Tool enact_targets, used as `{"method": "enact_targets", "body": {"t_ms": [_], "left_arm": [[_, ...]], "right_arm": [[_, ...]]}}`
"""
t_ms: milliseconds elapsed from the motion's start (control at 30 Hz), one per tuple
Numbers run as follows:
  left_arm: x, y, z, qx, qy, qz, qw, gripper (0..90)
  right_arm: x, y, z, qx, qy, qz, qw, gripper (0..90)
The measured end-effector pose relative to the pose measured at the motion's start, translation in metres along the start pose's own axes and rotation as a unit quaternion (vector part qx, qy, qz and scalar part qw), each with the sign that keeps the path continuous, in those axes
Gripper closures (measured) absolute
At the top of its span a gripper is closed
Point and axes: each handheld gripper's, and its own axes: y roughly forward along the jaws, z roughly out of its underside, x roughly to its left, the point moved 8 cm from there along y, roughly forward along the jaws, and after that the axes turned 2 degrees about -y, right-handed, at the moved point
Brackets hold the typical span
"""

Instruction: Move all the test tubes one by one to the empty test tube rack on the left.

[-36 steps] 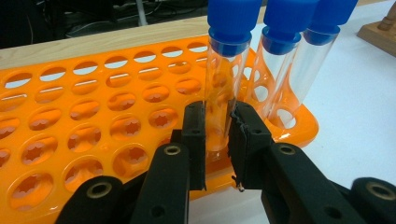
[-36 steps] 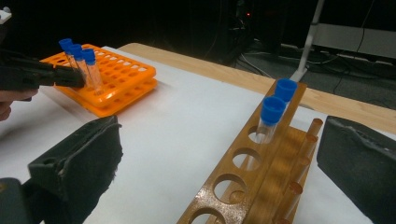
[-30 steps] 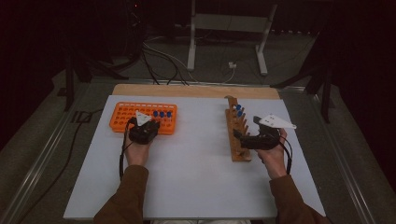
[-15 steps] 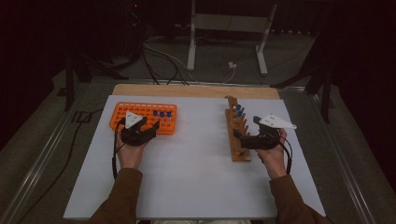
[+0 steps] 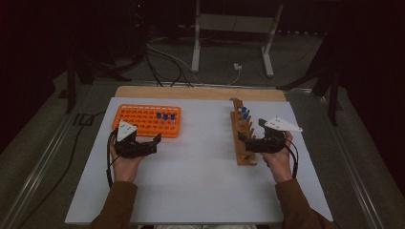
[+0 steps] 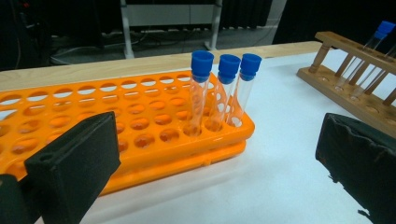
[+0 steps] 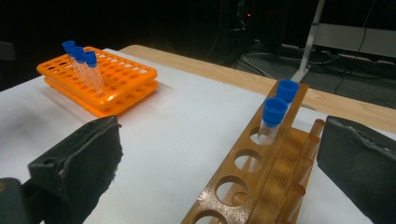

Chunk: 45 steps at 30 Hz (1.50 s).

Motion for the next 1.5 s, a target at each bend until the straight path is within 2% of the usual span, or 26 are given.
{"method": "enact_targets", "body": {"t_ms": [133,200,367,767,1000,1167,1400,1500], "left_arm": [[0.002,-0.011,0.005,-0.006,-0.001,-0.003,1.0000,0.7],[0.003,-0.015,0.007,-0.013,-0.011,-0.001,0.9999,0.7],[0.008,-0.023,0.008,-0.018,-0.014,-0.008,0.9997,0.7],[0.007,-0.024,0.015,-0.004,0.007,-0.021,0.9998,0.7],[0.010,-0.025,0.015,-0.006,0.004,-0.025,0.9997,0.7],[0.012,-0.025,0.016,-0.003,0.002,-0.030,0.9995,0.7],[0.013,-0.025,0.017,-0.004,-0.002,-0.032,0.9995,0.7],[0.013,-0.024,0.016,-0.004,-0.002,-0.033,0.9995,0.7]], "right_arm": [[0.000,0.001,0.001,0.002,0.001,0.000,1.0000,0.0],[0.000,0.002,0.001,0.003,0.001,0.000,1.0000,0.0],[0.001,0.002,0.001,0.003,0.001,-0.001,1.0000,0.0],[0.006,0.005,-0.001,0.004,-0.004,-0.004,1.0000,0.0],[0.007,0.008,-0.010,0.005,-0.011,-0.007,0.9999,0.0],[0.002,0.013,-0.016,0.010,-0.013,-0.004,0.9999,0.0],[-0.014,0.024,-0.020,0.018,0.008,0.005,0.9998,0.0],[-0.021,0.028,-0.022,0.022,0.010,0.011,0.9996,2.0]]}}
